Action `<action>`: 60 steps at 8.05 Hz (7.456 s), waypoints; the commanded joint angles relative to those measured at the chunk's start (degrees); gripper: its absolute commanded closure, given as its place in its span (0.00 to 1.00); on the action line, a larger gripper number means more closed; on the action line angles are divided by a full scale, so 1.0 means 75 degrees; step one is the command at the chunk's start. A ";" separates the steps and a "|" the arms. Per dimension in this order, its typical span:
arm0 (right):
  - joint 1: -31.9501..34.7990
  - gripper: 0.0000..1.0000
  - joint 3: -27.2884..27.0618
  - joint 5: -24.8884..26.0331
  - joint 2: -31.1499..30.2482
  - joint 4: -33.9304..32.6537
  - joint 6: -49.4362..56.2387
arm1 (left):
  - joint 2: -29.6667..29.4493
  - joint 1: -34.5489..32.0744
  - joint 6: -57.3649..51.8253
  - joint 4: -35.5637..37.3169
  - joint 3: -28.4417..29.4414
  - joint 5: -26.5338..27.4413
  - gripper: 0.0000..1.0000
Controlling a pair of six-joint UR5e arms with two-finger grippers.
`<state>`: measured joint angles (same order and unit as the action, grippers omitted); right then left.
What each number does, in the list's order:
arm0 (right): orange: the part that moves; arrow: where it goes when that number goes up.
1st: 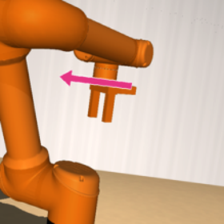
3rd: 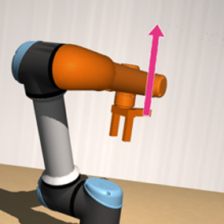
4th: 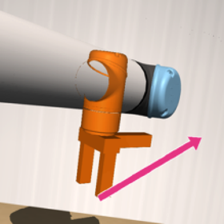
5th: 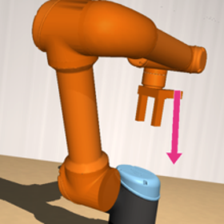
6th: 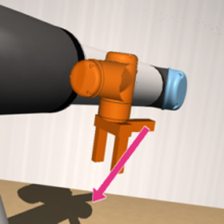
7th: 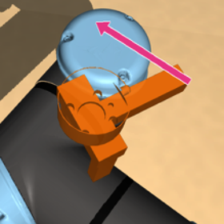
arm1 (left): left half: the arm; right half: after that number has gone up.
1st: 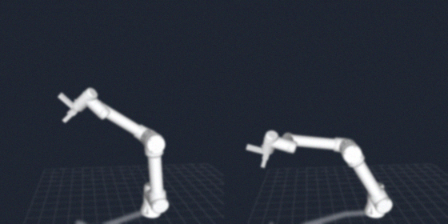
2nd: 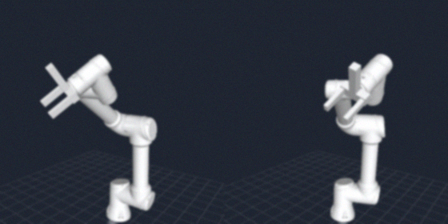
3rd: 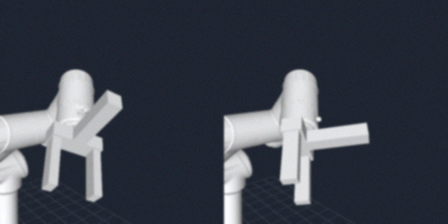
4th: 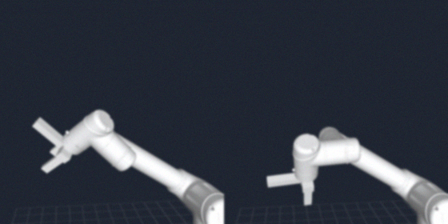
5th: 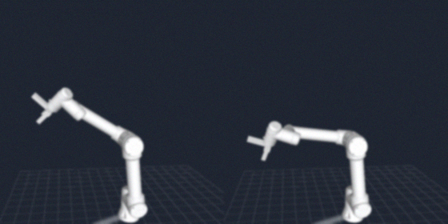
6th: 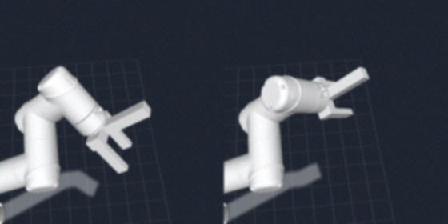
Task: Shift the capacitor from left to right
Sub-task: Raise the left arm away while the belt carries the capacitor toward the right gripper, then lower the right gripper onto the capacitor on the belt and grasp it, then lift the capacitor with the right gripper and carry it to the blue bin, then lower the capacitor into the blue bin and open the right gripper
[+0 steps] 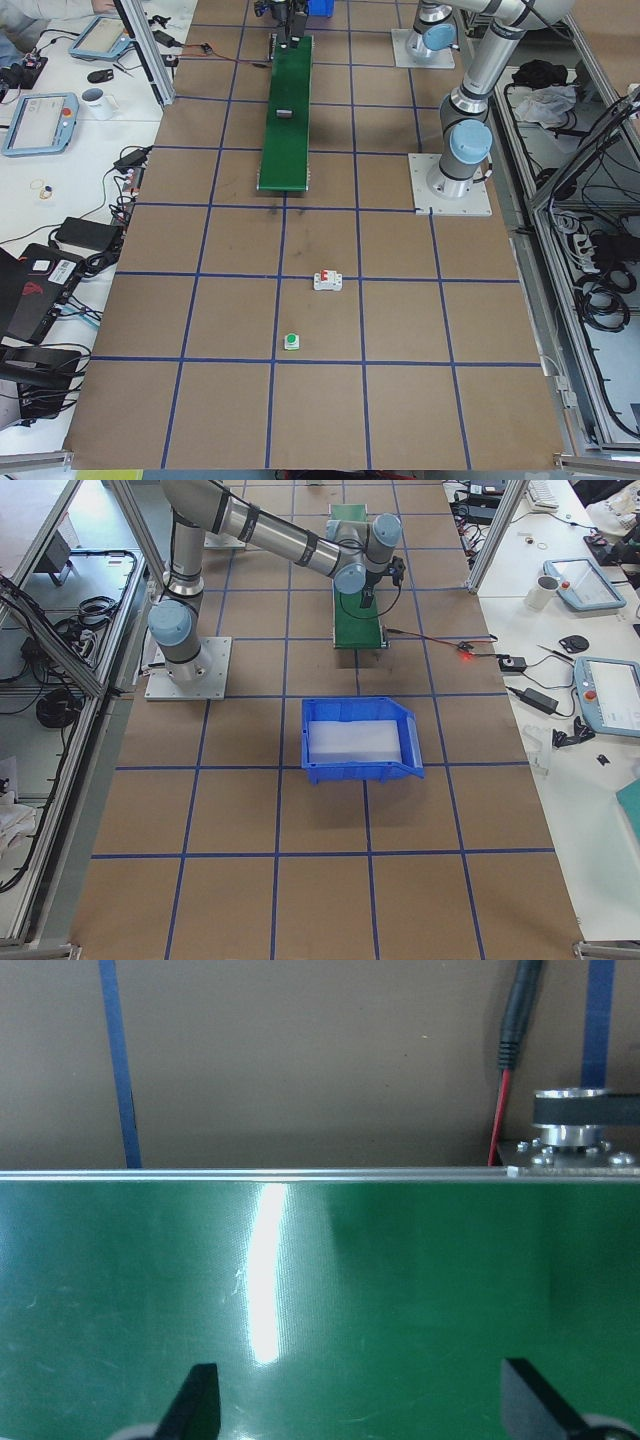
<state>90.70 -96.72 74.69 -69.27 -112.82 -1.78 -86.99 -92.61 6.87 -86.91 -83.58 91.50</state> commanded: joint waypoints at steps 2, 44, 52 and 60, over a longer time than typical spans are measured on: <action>0.0000 0.00 -0.0065 -0.0068 0.0001 -0.0004 0.0003 | -0.0014 0.0067 -0.0002 -0.1208 0.0058 0.0000 0.00; -0.4594 1.00 0.0533 0.4034 0.0056 -0.0107 0.4632 | 0.0068 0.0043 -0.0002 -0.1150 -0.0036 0.0011 0.00; -0.4629 0.94 0.0415 0.3892 0.0786 -0.0801 0.4993 | 0.0080 0.0043 -0.0002 -0.1150 -0.0048 0.0011 0.00; -0.5262 0.00 0.0415 0.3857 -0.0147 -0.0627 0.6565 | 0.0091 0.0043 -0.0002 -0.1150 -0.0048 0.0011 0.00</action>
<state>52.52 -93.63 103.74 -65.95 -118.49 44.39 -86.34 -92.28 6.86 -95.54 -83.94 91.58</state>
